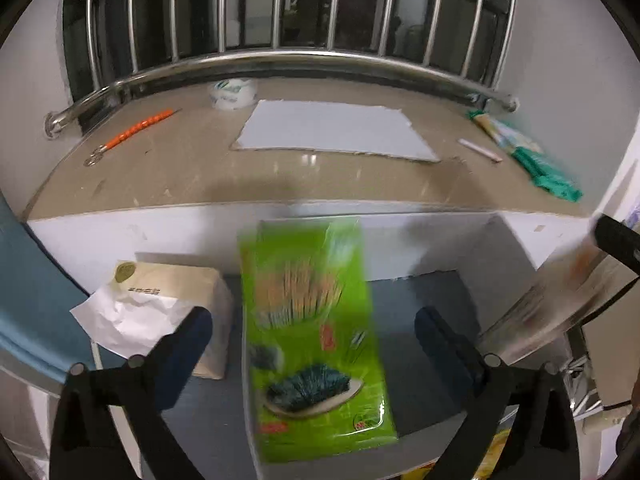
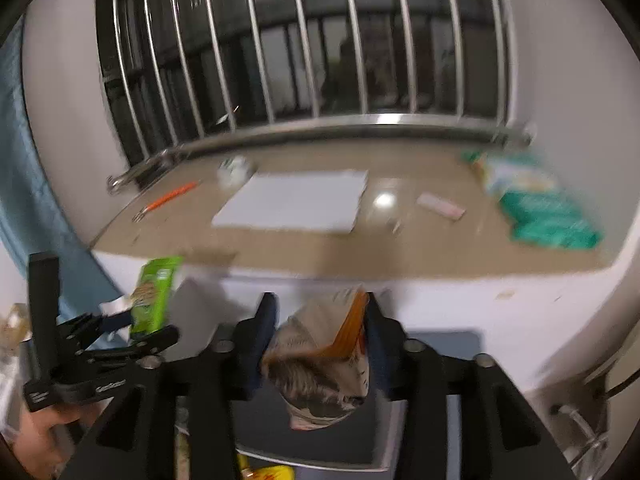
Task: Organize snacks
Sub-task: 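Carry both held snacks over the white box and open both tools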
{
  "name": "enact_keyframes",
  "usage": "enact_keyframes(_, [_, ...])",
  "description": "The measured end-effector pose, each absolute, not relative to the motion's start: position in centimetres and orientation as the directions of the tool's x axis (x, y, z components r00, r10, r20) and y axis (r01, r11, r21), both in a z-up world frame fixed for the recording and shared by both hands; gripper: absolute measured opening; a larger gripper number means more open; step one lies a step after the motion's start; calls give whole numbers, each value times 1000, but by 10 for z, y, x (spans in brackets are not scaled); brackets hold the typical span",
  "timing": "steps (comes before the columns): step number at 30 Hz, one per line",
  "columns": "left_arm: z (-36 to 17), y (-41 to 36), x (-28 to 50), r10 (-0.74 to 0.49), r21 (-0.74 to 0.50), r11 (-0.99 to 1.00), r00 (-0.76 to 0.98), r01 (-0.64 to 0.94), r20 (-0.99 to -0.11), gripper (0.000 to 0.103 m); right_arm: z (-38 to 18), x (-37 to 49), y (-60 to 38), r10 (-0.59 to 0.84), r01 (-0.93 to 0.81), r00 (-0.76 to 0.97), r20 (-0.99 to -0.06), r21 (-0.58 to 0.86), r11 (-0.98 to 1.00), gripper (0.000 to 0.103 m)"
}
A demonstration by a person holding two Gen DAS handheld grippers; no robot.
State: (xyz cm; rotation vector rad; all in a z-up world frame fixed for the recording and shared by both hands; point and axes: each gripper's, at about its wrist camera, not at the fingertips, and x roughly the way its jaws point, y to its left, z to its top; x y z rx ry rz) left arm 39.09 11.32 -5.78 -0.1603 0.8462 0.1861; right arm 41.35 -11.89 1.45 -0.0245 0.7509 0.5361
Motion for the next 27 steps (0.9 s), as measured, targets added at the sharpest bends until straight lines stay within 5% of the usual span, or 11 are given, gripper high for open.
enact_keyframes(1, [-59,113,390,108,-53,973,645,-225,-756,103,12,414,-119,423,-452,628,-653,136,882,103])
enact_keyframes(8, [-40,104,347,33,-97,987,743,-131,-669,103,24,391,-135,418,-454,671,-613,106,885,103])
enact_keyframes(13, [-12,81,289,21,-46,997,815,-59,-579,103,41,367,-157,524,-503,636,-567,210,838,103])
enact_keyframes(20, [5,49,187,-30,-67,998,851,-6,-524,103,46,252,-231,646,-557,659,-385,328,763,103])
enact_keyframes(27, [-22,22,96,-66,-127,992,863,2,-501,103,8,157,-283,599,-501,722,-347,335,798,103])
